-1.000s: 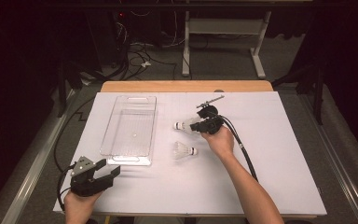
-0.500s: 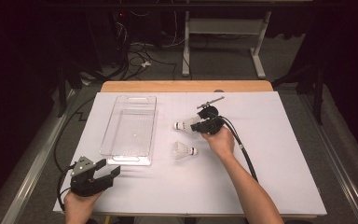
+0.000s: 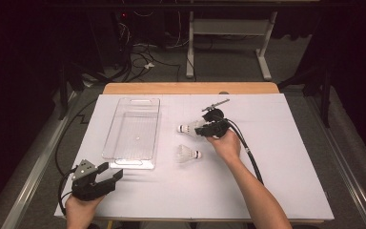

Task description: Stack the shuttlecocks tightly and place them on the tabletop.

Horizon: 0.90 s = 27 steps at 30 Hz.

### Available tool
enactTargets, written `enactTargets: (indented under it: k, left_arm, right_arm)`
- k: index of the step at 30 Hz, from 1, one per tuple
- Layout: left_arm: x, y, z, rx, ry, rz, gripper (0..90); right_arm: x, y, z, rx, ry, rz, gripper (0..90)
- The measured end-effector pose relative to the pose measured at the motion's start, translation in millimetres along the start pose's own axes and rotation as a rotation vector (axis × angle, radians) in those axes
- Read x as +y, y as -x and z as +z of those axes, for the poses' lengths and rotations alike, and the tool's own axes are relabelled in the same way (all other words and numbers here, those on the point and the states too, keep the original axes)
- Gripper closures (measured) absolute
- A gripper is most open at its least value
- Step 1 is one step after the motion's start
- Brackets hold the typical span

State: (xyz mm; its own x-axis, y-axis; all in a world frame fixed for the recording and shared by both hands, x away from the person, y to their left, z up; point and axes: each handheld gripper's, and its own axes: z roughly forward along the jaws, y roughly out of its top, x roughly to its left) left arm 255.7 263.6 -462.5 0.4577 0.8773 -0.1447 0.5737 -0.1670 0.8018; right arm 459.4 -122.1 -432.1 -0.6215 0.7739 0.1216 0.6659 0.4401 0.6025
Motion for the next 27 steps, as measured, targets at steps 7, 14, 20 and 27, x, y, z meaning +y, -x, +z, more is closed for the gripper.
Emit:
enactTargets:
  k: [7, 14, 20, 27]
  left_arm:
    - [0.0, 0.1, -0.1, -0.003, 0.001, -0.001, 35.8]
    - [-0.1, 0.3, -0.1, -0.003, 0.005, 0.002, 36.2]
    - [0.1, 0.0, 0.0, -0.010, 0.009, -0.008, 36.1]
    - [-1.3, 0.2, -2.3, -0.011, 0.014, -0.005, 36.1]
  right_arm:
    - [-0.1, -0.3, -1.5, -0.004, 0.002, 0.000, 66.3]
    - [-0.9, -0.3, -4.2, -0.009, -0.002, 0.002, 64.5]
    - [-4.3, 0.1, -12.2, -0.015, 0.005, 0.002, 61.6]
    - [-8.6, 0.6, -22.3, -0.021, 0.021, 0.012, 59.7]
